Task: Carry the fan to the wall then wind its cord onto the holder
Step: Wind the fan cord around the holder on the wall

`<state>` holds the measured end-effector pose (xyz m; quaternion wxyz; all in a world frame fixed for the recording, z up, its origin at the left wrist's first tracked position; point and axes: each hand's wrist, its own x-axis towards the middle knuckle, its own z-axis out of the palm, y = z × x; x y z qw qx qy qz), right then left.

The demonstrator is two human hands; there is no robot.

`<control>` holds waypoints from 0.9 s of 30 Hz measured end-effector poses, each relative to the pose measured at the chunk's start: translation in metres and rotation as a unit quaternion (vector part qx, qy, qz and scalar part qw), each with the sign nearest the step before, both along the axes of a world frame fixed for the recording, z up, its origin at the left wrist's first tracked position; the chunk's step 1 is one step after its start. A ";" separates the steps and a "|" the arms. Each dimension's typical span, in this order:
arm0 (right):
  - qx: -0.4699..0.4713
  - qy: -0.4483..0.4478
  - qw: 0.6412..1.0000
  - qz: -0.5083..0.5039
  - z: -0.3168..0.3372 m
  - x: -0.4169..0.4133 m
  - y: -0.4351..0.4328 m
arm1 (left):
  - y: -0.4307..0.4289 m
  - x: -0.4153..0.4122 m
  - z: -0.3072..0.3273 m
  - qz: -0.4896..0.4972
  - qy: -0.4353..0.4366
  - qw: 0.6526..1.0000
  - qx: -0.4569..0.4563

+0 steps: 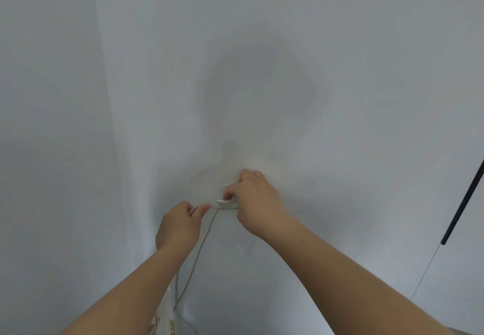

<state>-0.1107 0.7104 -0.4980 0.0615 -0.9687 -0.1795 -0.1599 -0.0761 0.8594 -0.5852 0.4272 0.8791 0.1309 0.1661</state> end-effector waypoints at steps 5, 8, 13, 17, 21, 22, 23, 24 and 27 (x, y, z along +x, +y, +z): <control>-0.005 0.008 1.000 -0.003 0.000 -0.001 0.000 | -0.007 0.004 0.008 0.012 -0.032 0.997 -0.064; 0.005 0.005 1.000 -0.004 -0.001 -0.002 0.000 | -0.011 0.004 0.011 0.024 -0.040 0.997 -0.067; 0.007 0.001 1.000 -0.007 -0.002 -0.001 0.001 | -0.017 0.002 0.017 0.034 -0.084 0.994 -0.066; 0.012 -0.020 1.000 -0.006 -0.005 0.000 0.002 | -0.019 -0.004 0.021 0.035 -0.117 0.991 -0.056; 0.034 -0.062 0.997 -0.017 -0.011 0.001 0.006 | -0.017 -0.010 0.020 0.022 -0.148 0.987 -0.063; 0.033 -0.075 0.996 -0.025 -0.013 0.002 0.008 | -0.016 -0.012 0.020 0.018 -0.155 0.986 -0.063; 0.027 -0.090 0.995 -0.033 -0.014 0.003 0.011 | -0.016 -0.014 0.021 0.013 -0.161 0.985 -0.063; 0.019 -0.105 0.993 -0.041 -0.016 0.004 0.014 | -0.015 -0.015 0.021 0.007 -0.167 0.984 -0.062; 0.014 -0.151 0.987 -0.059 -0.020 0.008 0.024 | -0.013 -0.021 0.022 -0.005 -0.177 0.982 -0.064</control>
